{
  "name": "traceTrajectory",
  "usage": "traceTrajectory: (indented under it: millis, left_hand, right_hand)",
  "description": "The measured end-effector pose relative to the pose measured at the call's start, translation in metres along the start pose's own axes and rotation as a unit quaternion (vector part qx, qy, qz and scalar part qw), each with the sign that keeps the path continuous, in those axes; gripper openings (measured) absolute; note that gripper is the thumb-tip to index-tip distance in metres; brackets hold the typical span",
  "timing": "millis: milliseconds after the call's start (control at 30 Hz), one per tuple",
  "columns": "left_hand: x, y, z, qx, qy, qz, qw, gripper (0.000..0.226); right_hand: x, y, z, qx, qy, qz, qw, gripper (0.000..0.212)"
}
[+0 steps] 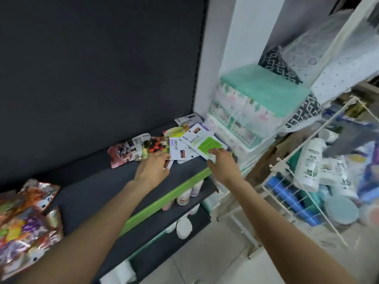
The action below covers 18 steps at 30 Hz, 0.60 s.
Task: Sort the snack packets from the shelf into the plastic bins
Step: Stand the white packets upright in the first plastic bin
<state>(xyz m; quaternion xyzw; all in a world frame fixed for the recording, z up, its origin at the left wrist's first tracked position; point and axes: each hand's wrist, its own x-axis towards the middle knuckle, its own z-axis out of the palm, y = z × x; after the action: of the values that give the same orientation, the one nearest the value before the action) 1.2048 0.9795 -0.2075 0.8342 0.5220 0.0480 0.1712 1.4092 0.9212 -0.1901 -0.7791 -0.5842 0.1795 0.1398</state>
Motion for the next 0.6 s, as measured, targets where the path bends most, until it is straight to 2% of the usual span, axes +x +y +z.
traceTrajectory:
  millis: [133,233,367,600]
  left_hand:
    - [0.034,-0.013,0.018,-0.003,-0.058,0.012,0.998,0.088]
    - [0.055,-0.028,0.024,0.036,-0.081,0.007,0.996,0.11]
    - [0.065,-0.047,0.029,0.087,-0.133,0.011,0.987,0.113]
    - [0.049,-0.05,0.021,0.158,-0.067,-0.048,0.984,0.106]
  right_hand:
    - [0.037,0.012,0.021,0.002,-0.047,-0.021,0.999,0.054]
    - [0.059,0.019,0.036,-0.018,-0.079,-0.031,0.996,0.063]
    - [0.082,0.026,0.047,-0.061,-0.097,-0.006,0.993,0.061]
    - [0.09,0.005,0.049,-0.105,-0.057,-0.053,0.991,0.037]
